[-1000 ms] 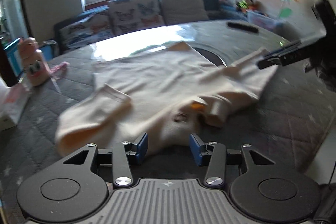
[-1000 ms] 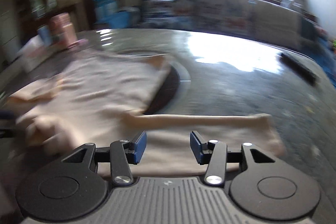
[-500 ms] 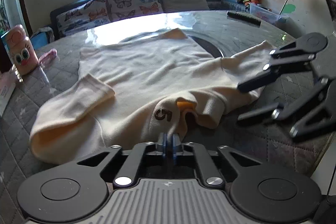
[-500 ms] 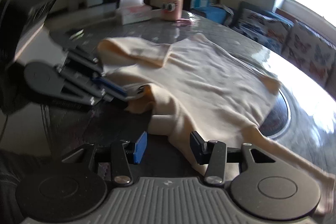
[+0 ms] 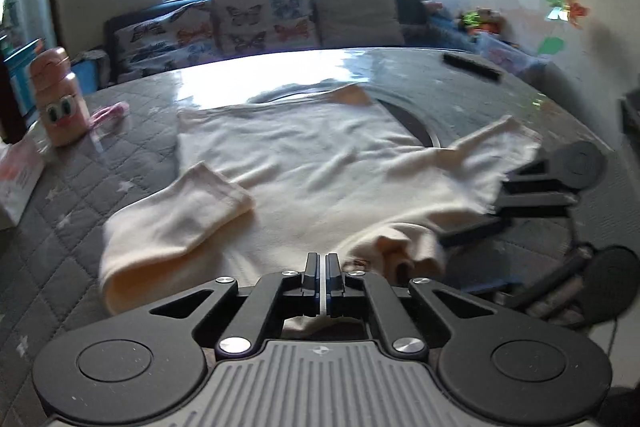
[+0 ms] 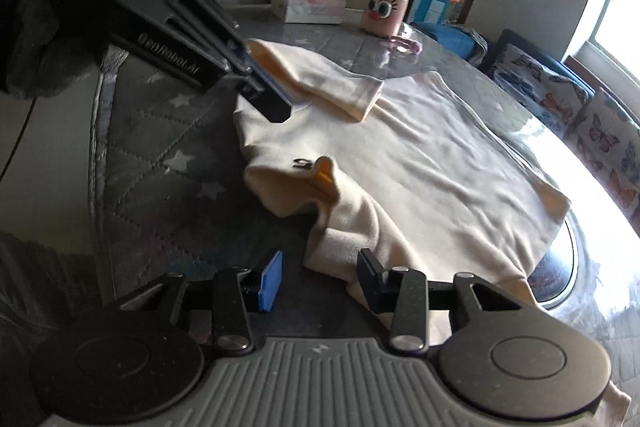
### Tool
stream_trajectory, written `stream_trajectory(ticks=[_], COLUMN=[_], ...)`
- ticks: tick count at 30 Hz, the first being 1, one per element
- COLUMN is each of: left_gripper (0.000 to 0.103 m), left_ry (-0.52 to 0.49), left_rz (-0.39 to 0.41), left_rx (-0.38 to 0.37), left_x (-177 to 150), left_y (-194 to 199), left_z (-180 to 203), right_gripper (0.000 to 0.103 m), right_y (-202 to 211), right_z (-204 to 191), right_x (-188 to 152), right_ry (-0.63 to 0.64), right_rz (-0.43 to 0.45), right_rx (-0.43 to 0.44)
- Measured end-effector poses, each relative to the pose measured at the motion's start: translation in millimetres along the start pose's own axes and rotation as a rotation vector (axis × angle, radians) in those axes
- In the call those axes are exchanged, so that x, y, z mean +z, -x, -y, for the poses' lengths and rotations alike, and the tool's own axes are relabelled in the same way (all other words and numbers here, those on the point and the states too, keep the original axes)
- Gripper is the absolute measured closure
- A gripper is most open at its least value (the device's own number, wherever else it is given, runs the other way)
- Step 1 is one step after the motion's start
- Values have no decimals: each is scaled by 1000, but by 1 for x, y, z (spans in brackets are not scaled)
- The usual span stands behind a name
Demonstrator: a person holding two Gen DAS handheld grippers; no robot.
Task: Fold clothes
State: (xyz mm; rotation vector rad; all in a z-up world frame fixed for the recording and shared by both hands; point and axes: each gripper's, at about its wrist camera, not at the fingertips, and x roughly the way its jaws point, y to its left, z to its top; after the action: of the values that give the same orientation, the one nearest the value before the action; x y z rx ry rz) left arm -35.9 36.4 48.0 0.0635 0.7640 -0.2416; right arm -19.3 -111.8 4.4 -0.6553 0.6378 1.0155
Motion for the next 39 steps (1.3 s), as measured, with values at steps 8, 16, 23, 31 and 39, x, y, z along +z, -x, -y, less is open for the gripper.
stream_trajectory(ticks=[8, 16, 23, 31, 39], left_gripper=[59, 59, 70, 79, 79], left_ry=[-130, -108, -69, -120, -174], left_rz=[12, 31, 21, -17, -38], left_rx=[-35, -8, -4, -17, -59], left_x=[-11, -7, 3, 5, -10], left_y=[5, 9, -9, -39, -38], left_z=[22, 9, 0, 10, 19], right_gripper=[88, 99, 98, 92, 91], right_y=[-9, 22, 41, 22, -17], right_z=[5, 24, 26, 46, 44], right_x=[0, 4, -3, 8, 5], right_ry=[-14, -122, -89, -179, -203], right_rz=[13, 42, 4, 28, -14], right_rx=[-23, 72, 177, 43, 80])
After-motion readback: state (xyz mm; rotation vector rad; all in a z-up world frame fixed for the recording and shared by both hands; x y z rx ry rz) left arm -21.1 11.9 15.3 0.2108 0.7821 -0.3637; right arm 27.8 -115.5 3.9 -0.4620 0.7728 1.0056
